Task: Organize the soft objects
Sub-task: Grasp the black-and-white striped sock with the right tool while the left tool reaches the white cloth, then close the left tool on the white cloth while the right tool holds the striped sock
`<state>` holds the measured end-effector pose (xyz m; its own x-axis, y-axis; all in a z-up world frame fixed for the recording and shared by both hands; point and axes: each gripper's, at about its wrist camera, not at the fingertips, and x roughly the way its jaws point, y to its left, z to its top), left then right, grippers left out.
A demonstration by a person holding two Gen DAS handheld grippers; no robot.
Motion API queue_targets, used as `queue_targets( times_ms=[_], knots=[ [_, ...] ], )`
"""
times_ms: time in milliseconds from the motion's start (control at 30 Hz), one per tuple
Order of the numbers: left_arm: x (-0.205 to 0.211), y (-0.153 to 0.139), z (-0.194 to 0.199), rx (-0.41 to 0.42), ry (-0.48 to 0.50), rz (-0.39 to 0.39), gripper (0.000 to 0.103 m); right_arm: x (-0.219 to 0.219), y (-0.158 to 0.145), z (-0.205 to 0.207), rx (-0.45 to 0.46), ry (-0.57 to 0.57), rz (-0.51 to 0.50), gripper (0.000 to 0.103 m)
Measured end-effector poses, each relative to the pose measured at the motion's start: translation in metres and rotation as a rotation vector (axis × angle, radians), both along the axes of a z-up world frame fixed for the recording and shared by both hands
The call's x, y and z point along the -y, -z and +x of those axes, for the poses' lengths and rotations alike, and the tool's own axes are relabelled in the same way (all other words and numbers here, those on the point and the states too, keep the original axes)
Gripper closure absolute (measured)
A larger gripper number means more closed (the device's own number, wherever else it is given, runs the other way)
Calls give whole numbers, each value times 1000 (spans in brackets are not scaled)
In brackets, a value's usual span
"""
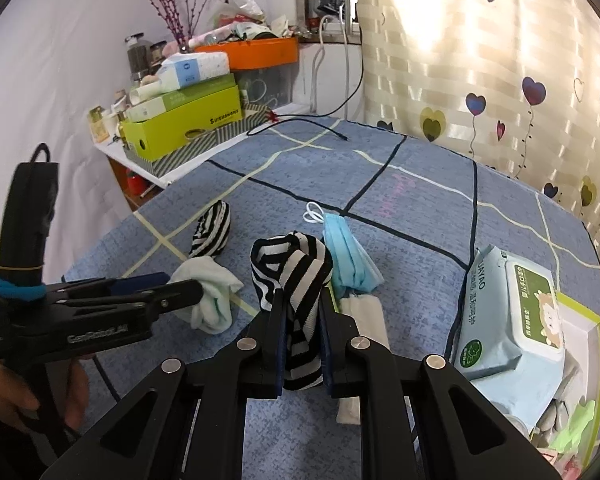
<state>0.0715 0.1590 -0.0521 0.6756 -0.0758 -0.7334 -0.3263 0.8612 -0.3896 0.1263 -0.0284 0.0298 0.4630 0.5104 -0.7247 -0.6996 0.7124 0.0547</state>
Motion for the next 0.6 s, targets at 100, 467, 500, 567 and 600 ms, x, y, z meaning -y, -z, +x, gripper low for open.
queue_targets(
  times_ms=[100,467,500,567,600],
  knots=[
    [3,2,6,-10,16,7,44,2,-1,0,0,1,4,90],
    [6,16,25,-70,18,22,48,9,-9,-5,12,9,23,90],
    [7,16,24,-71,21,23,56,10,-10,-6,12,8,26,90],
    [12,13,22,-65,28,43,64,13,-12,-7,11,11,32,90],
    [14,10,20,-60,29,54,67,15,-13,-8,10,13,35,90]
  ],
)
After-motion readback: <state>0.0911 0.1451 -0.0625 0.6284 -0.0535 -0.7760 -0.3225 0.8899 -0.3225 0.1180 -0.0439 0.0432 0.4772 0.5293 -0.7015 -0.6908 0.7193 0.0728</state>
